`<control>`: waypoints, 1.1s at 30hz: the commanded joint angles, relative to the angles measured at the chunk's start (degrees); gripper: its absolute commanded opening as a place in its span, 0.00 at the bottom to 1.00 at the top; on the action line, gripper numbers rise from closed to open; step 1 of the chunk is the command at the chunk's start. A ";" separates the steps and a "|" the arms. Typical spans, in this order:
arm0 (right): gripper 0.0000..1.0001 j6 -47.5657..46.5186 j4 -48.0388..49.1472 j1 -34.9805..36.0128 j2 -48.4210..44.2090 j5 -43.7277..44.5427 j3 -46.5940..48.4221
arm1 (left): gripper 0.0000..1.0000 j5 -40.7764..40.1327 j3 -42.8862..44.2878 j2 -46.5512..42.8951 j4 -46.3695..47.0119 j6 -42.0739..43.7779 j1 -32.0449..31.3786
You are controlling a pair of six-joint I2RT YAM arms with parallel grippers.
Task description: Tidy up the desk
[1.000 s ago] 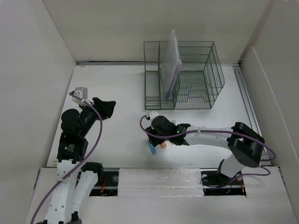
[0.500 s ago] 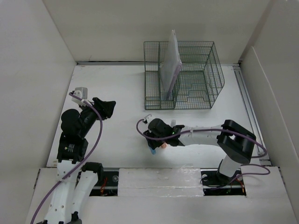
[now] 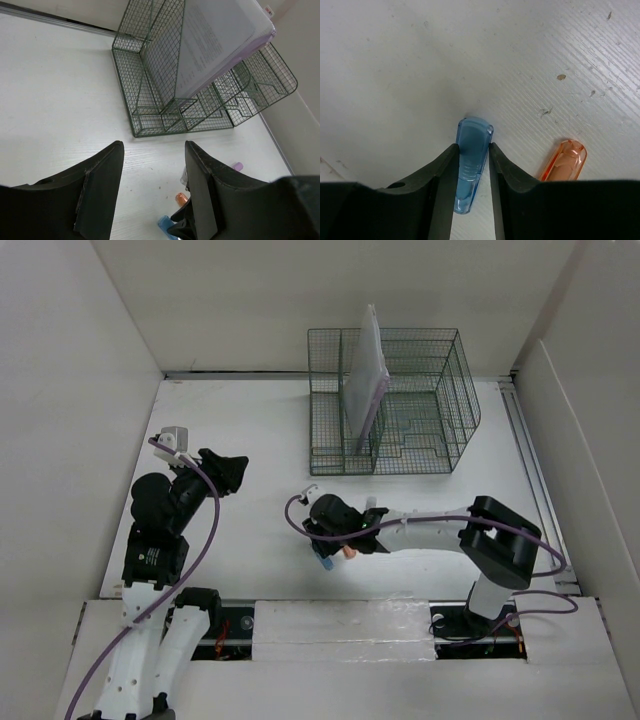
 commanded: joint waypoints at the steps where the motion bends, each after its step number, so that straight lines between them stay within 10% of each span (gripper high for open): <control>1: 0.35 0.75 1.29 0.76 0.55 1.09 1.82 | 0.48 0.71 0.33 -0.12 2.23 0.44 0.16; 12: 0.56 0.49 1.29 0.76 2.75 3.29 2.70 | 0.48 0.53 0.15 -0.65 1.97 0.35 0.16; 20: 0.21 0.31 2.26 0.76 3.63 7.59 3.31 | 0.48 0.62 0.15 -0.65 2.06 0.26 0.16; 33: 0.21 -6.88 20.87 -11.01 -8.41 14.19 11.05 | 0.48 0.62 0.24 -0.21 2.23 0.26 0.16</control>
